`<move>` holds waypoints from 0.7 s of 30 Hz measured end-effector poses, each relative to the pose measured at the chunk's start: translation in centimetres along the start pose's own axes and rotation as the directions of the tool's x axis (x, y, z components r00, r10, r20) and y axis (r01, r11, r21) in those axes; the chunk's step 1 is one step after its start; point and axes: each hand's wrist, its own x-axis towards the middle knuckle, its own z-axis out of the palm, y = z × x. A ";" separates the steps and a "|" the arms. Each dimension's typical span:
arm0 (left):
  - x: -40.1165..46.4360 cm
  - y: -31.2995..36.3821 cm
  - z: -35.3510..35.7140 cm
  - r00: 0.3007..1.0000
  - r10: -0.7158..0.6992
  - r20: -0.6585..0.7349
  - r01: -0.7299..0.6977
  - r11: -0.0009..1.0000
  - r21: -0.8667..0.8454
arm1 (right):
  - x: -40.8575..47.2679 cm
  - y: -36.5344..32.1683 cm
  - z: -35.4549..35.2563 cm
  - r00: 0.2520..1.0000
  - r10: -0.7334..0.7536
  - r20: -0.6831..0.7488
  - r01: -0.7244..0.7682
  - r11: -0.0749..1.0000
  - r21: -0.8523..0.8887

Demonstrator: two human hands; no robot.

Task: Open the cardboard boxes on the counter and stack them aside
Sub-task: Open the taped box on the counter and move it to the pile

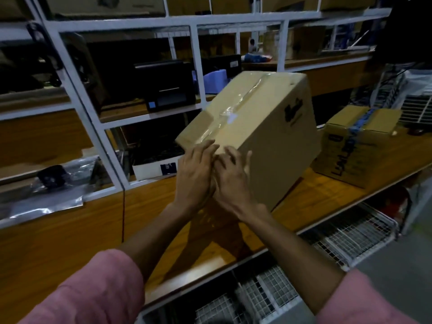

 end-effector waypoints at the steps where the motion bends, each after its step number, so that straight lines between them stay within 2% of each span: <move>1: -0.2 -0.2 -0.7 1.000 -0.006 -0.026 0.007 1.000 0.020 | -0.5 -0.8 0.7 0.999 -0.037 0.009 0.036 0.997 0.065; 3: -0.6 -1.0 -2.0 0.997 -0.047 -0.055 0.050 0.997 0.054 | -1.5 -2.2 1.7 0.998 -0.065 -0.008 0.065 0.961 0.268; 5: -1.0 -1.6 -3.3 0.994 -0.086 -0.069 0.093 0.991 0.100 | -2.3 -3.6 2.3 0.995 -0.037 -0.092 0.071 0.913 0.403; 7: -1.2 -2.3 -4.5 0.995 -0.082 -0.066 0.092 0.979 0.182 | -2.7 -4.6 2.3 0.987 0.026 -0.159 0.042 0.910 0.412; 10: -1.2 -3.5 -5.9 0.996 -0.084 0.017 0.074 0.944 0.322 | -2.9 -5.0 1.8 0.973 0.125 -0.192 -0.037 0.913 0.405; 14: -1.5 -6.3 -7.6 0.970 -0.212 0.118 0.120 0.842 0.525 | -3.3 -4.5 1.8 0.971 0.226 -0.080 -0.179 0.906 0.384; 17: -2.3 -8.0 -8.8 0.932 -0.299 0.206 0.126 0.800 0.587 | -3.2 -4.5 2.1 0.950 0.311 0.029 -0.299 0.877 0.377; 21: -3.5 -8.7 -10.4 0.927 -0.342 0.154 0.182 0.770 0.611 | -2.7 -4.8 2.8 0.915 0.395 0.077 -0.395 0.843 0.364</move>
